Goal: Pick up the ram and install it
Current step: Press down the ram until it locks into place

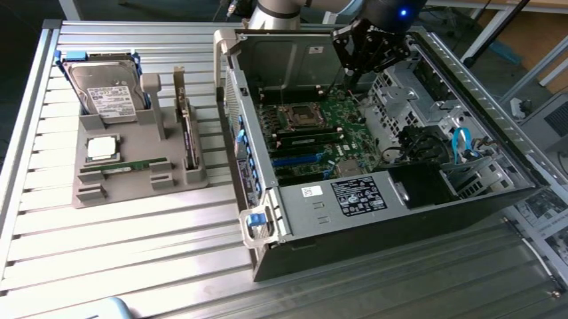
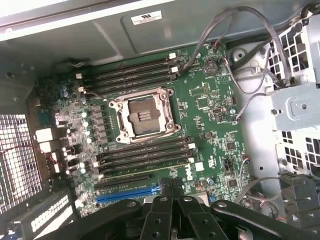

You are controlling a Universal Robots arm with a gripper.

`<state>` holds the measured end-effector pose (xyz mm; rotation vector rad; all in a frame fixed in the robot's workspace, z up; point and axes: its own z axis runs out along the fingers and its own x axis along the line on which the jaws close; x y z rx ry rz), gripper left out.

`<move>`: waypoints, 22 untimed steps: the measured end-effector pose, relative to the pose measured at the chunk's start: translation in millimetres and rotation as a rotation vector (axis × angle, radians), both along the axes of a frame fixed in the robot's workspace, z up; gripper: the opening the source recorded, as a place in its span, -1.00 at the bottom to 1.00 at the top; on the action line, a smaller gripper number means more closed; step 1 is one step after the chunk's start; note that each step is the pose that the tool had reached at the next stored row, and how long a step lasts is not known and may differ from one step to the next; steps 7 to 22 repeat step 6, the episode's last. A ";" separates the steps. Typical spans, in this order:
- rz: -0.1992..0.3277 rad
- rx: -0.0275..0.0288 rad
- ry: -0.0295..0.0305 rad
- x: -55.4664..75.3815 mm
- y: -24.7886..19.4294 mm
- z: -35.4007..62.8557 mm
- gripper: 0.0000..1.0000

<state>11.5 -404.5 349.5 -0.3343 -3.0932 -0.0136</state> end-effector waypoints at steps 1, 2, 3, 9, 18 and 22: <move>-0.004 0.0000 0.0000 0.0 0.0 0.0 -0.79; -0.005 0.0001 0.0000 0.0 0.0 0.0 -0.79; -0.005 0.0000 0.0000 0.0 0.0 0.0 -0.79; -0.005 0.0000 0.0000 0.0 0.0 0.0 -0.79; -0.005 0.0000 0.0000 0.0 0.0 0.0 -0.79; -0.005 0.0000 0.0000 0.0 0.0 0.0 -0.79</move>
